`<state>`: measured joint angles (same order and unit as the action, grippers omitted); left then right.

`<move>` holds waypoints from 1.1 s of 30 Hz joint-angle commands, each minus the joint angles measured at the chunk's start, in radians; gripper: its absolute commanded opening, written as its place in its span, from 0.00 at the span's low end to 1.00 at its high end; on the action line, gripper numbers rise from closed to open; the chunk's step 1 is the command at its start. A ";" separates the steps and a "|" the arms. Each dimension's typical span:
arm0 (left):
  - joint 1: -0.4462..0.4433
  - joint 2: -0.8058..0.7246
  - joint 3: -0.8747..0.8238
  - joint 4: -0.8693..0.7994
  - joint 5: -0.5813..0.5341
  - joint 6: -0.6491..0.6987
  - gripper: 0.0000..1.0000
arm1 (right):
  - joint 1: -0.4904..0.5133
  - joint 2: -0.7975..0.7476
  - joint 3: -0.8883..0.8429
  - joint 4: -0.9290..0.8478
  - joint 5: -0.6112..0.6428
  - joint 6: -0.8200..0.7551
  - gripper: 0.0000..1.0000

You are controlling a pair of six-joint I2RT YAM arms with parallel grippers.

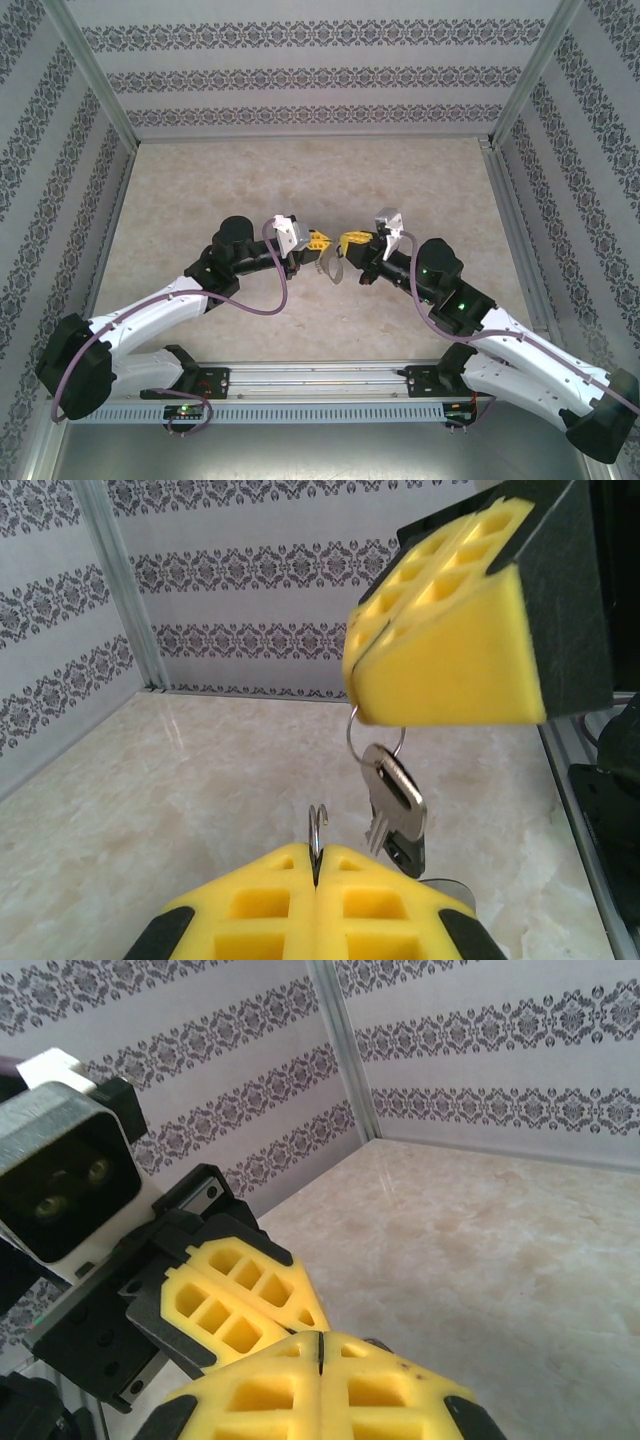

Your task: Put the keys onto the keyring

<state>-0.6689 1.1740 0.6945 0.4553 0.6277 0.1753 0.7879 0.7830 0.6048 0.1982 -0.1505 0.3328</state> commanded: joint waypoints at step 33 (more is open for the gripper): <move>-0.023 -0.001 0.051 -0.010 0.017 0.027 0.00 | 0.005 0.087 0.060 0.017 -0.035 -0.048 0.00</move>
<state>-0.6746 1.1786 0.7074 0.4358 0.6277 0.1791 0.7879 0.8673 0.6441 0.1993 -0.1852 0.3065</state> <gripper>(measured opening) 0.066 0.048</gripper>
